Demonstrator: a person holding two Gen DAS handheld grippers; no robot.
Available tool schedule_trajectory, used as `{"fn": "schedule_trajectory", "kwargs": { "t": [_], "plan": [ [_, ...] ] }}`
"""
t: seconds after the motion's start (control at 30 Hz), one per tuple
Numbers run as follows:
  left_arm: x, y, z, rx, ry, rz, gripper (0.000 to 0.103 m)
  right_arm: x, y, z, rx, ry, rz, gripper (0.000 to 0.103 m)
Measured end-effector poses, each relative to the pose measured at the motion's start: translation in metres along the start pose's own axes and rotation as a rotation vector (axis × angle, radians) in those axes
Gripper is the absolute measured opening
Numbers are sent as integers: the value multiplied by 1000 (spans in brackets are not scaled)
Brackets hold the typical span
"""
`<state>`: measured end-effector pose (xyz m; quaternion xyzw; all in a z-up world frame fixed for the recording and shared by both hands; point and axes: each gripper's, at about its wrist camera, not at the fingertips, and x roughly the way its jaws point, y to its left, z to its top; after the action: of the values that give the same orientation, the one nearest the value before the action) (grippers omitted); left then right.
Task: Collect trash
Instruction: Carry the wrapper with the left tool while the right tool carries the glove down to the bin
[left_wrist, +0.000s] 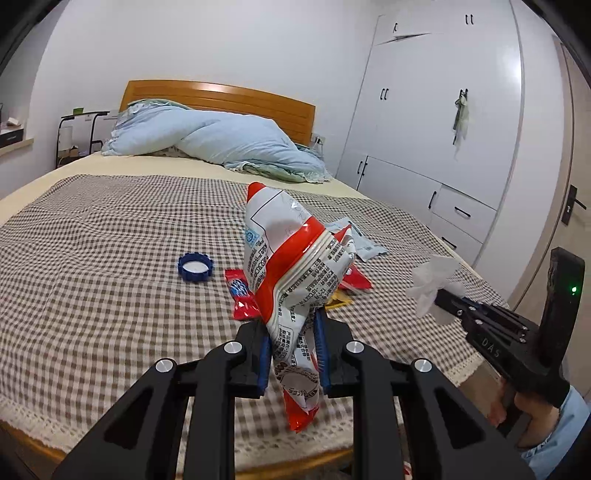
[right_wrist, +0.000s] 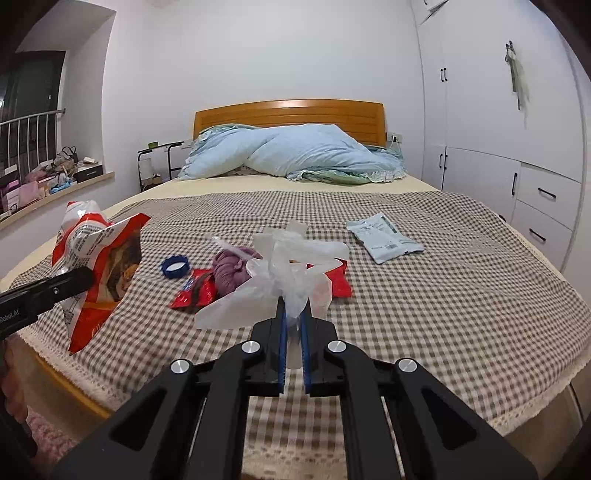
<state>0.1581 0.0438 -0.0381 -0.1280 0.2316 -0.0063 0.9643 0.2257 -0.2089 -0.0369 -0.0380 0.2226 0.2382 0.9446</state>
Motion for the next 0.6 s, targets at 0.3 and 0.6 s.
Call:
{"fn": "schedule_trajectory", "kwargs": {
  "t": [0.3,0.6],
  "plan": [
    [-22,-19,-19,21,26,-18,18,-25,0,-17,12,-4,-5,7],
    [-40,-41,-32,65,40,-39,18,-52,5,-34,-11,19,-6,7]
  ]
}}
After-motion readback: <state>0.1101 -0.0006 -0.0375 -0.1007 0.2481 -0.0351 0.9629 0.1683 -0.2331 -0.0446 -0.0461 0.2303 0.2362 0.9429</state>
